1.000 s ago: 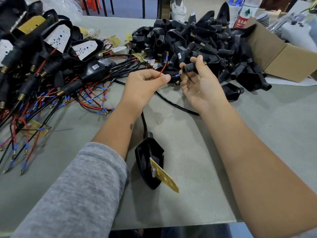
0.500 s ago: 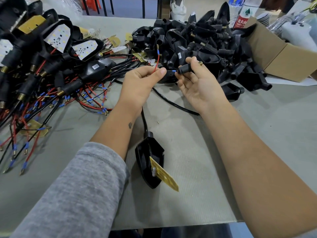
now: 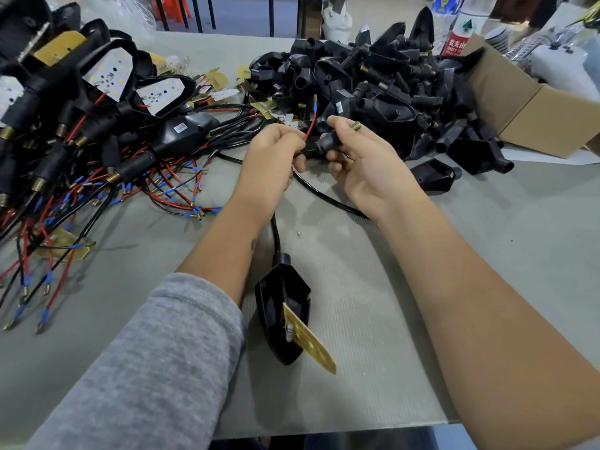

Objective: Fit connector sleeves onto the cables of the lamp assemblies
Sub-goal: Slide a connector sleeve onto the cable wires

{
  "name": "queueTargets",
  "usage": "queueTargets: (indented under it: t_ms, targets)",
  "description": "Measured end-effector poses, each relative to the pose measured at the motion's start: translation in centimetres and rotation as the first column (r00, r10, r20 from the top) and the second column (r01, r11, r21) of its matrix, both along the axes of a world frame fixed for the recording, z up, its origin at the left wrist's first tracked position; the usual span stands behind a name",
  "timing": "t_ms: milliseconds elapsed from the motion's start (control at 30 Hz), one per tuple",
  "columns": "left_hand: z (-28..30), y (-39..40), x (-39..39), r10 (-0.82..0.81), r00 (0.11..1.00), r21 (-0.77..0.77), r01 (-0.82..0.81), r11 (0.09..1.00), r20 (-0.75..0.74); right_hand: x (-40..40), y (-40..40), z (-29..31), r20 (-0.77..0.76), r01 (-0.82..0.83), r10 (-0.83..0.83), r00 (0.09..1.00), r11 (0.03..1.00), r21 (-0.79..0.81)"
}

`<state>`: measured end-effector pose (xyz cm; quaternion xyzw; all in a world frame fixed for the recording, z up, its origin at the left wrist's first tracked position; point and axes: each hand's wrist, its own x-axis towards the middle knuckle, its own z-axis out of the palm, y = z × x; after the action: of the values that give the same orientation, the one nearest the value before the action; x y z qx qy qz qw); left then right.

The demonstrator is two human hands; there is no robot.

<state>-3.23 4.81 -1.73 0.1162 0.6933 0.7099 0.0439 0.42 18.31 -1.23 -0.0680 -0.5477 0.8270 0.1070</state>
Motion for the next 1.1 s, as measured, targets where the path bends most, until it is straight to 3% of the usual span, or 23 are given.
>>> queueTargets:
  t_ms: [167,367,533,733,867,1100]
  targets:
    - [-0.1,0.1,0.0,0.002,0.999,0.025,-0.003,1.000,0.055,0.3,-0.3,-0.1,0.010,-0.082,0.082,0.997,0.994,0.075]
    - [-0.7,0.1,-0.2,0.060,0.986,-0.071,-0.071,0.995,-0.155,0.6,-0.7,0.0,-0.003,-0.104,0.105,0.994,0.991,0.083]
    - [-0.6,0.5,-0.4,0.087,0.994,-0.017,-0.088,0.996,-0.066,0.4,-0.7,0.2,-0.001,-0.098,0.098,0.995,0.994,-0.042]
    - [-0.8,0.2,-0.3,0.035,0.999,-0.005,-0.036,0.999,-0.040,0.3,-0.7,-0.3,-0.003,-0.079,0.079,0.997,0.994,0.076]
    - [-0.6,0.3,-0.2,0.096,0.995,0.021,-0.096,0.995,-0.018,0.1,-0.4,-0.4,0.003,-0.011,0.011,1.000,0.998,0.062]
    - [0.3,-0.1,-0.3,0.233,0.966,0.250,-0.256,0.934,0.115,-0.3,-0.1,-0.5,0.054,0.095,-0.095,0.994,0.995,0.001]
